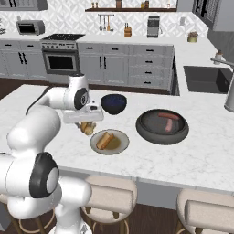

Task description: Place one bun and one sausage from the bowl on each plate.

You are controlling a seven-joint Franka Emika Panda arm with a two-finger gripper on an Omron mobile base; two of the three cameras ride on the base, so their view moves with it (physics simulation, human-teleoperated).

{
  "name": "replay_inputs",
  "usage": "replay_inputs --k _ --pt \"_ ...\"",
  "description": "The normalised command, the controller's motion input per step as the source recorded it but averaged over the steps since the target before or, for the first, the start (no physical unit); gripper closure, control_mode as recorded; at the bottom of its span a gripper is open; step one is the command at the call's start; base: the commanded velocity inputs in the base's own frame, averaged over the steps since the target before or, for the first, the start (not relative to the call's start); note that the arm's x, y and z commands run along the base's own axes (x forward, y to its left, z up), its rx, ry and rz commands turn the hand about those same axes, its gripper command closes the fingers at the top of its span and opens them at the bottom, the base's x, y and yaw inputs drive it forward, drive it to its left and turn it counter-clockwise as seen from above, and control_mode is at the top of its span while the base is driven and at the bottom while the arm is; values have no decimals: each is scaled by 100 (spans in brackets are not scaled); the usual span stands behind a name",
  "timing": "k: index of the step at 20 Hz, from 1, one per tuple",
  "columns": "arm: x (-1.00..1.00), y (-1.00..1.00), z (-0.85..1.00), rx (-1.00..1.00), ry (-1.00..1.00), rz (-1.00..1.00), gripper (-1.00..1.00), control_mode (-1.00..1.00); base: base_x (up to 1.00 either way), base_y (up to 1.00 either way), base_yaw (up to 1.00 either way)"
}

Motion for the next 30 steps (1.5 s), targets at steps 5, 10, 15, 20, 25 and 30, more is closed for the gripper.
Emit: replay_inputs --k 5,10,15,20,25,30 --pt "-41 100 14 0 13 6 100 -100 0 0 0" --pt "-30 100 1 0 14 5 100 -100 0 0 0" --pt "-22 100 0 0 14 3 100 -100 0 0 0" --pt "-12 100 -1 0 11 2 100 -100 0 0 0" --pt "-1 98 -15 0 6 0 100 -100 0 0 0" --pt "1 75 -10 0 -1 0 100 -100 0 0 0"
